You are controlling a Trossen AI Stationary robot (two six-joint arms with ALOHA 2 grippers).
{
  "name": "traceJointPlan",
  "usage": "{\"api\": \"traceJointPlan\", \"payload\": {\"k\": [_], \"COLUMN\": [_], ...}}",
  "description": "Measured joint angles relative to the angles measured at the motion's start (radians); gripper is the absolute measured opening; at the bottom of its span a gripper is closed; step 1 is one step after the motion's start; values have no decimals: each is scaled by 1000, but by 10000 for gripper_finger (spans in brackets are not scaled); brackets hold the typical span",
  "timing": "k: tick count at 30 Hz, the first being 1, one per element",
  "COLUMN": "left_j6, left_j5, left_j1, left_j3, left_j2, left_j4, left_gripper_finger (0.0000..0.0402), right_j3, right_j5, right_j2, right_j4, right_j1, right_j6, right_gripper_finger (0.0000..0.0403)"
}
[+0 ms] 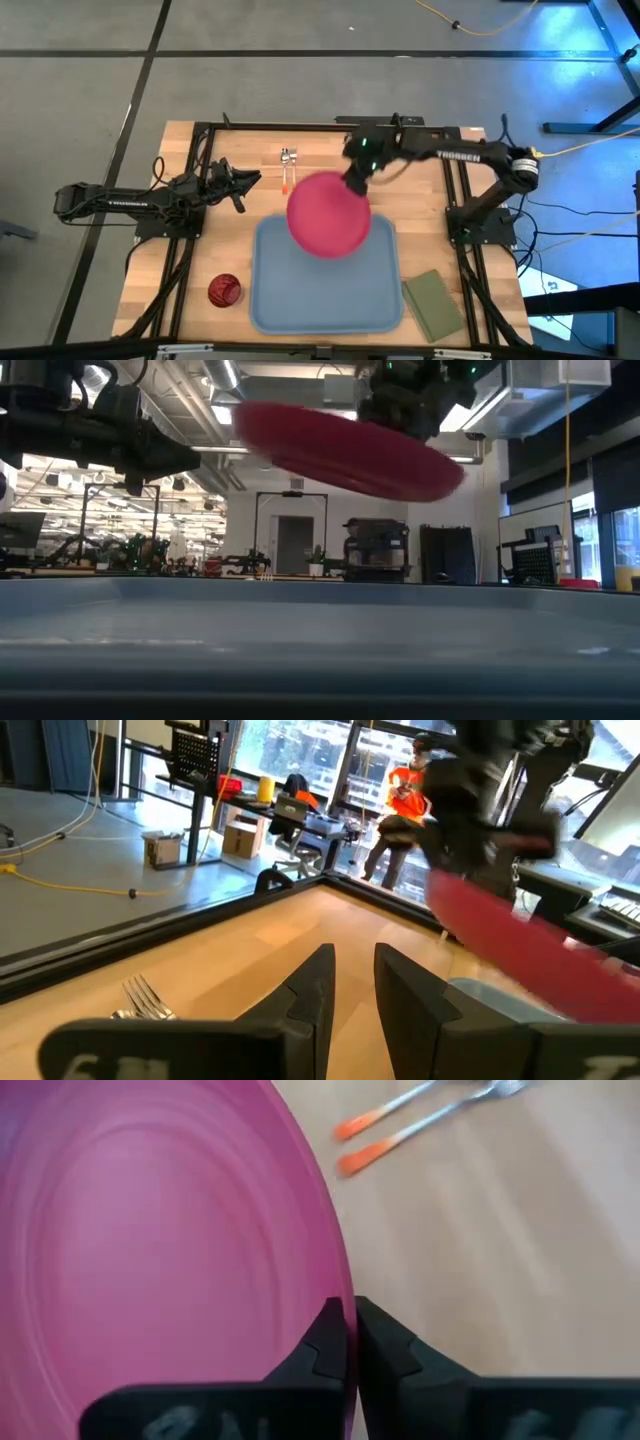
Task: Pick and place plate/cup/fork/spoon on tray
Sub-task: Put the plate pink on the blue tray
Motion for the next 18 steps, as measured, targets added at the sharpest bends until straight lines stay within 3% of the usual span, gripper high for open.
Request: {"api": "traceJointPlan", "payload": {"k": [11, 18], "left_j6": [-2, -6], "left_j5": [0, 0], "left_j1": [0, 0], "left_j3": [0, 0], "left_j2": [0, 0], "left_j4": [1, 6], "left_gripper_finger": [66, 66], "right_j3": [-129, -150], "right_j5": [409, 421], "right_j2": [15, 82], "right_j4": [106, 125], "right_j1": [347, 427], "right_j6": [297, 444], "right_gripper_finger": [7, 7]}}
